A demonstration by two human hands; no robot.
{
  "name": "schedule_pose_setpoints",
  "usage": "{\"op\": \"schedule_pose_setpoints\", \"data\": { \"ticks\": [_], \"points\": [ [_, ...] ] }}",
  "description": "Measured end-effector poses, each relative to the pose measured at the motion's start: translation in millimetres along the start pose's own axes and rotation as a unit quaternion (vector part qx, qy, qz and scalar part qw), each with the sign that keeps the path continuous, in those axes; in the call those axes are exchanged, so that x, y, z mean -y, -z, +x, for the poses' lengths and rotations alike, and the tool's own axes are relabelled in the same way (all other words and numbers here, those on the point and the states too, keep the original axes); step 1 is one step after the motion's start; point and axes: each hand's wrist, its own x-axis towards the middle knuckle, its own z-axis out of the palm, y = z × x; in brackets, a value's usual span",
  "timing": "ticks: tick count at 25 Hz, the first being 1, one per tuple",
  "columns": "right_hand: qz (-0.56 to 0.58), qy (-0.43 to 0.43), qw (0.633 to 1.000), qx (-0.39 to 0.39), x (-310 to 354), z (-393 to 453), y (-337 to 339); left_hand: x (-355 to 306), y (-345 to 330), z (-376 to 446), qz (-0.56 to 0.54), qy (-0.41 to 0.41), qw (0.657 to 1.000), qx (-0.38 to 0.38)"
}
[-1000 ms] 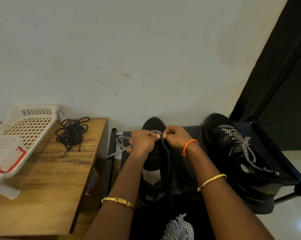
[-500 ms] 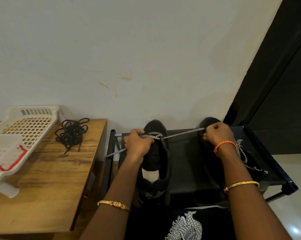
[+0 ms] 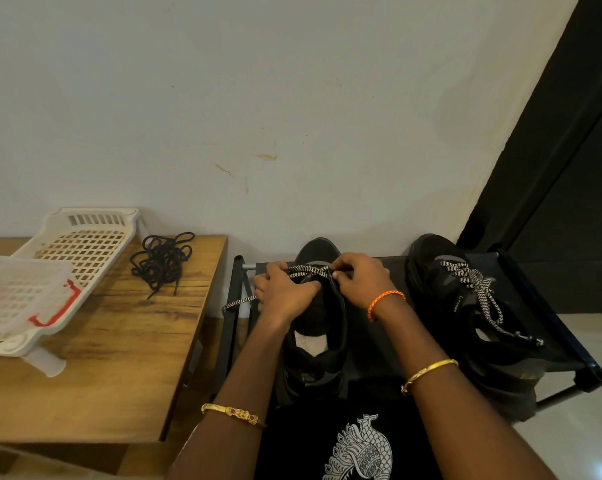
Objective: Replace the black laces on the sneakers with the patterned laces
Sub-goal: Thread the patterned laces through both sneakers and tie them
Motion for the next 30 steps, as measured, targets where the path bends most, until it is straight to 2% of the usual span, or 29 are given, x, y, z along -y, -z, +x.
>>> {"op": "schedule_pose_setpoints", "data": {
  "ticks": [3, 9, 12, 14, 17, 20, 23, 25, 30],
  "points": [
    [0.018, -0.018, 0.999, -0.032, 1, 2, -2, -1, -4, -4, -0.033, -0.016, 0.999, -0.016],
    [0.033, -0.035, 0.998, -0.036, -19, 1, 7, -1, -8, -6, -0.066, -0.016, 0.996, -0.064],
    [-0.037, -0.091, 0.989, -0.107, -38, -1, 29, 0, -8, -7, -0.072, -0.011, 0.994, -0.086],
    [-0.12, -0.148, 0.968, -0.163, -47, -4, 44, -2, -9, -9, -0.074, -0.001, 0.992, -0.099],
    [-0.17, -0.199, 0.95, -0.169, -47, -5, 50, -3, -8, -12, -0.074, 0.007, 0.991, -0.111],
    [-0.081, -0.113, 0.98, -0.14, -35, -3, 38, -1, -8, -9, -0.08, 0.0, 0.994, -0.08],
    [-0.038, -0.002, 0.999, -0.037, -12, -3, 12, -1, -8, -10, -0.06, -0.014, 0.996, -0.071],
    [-0.06, 0.005, 0.998, -0.015, 1, 0, -1, -4, -10, -14, -0.045, -0.032, 0.995, -0.082],
    [-0.096, -0.049, 0.993, -0.057, 5, 5, -1, -5, -11, -16, -0.059, -0.045, 0.993, -0.096]
  ]
}}
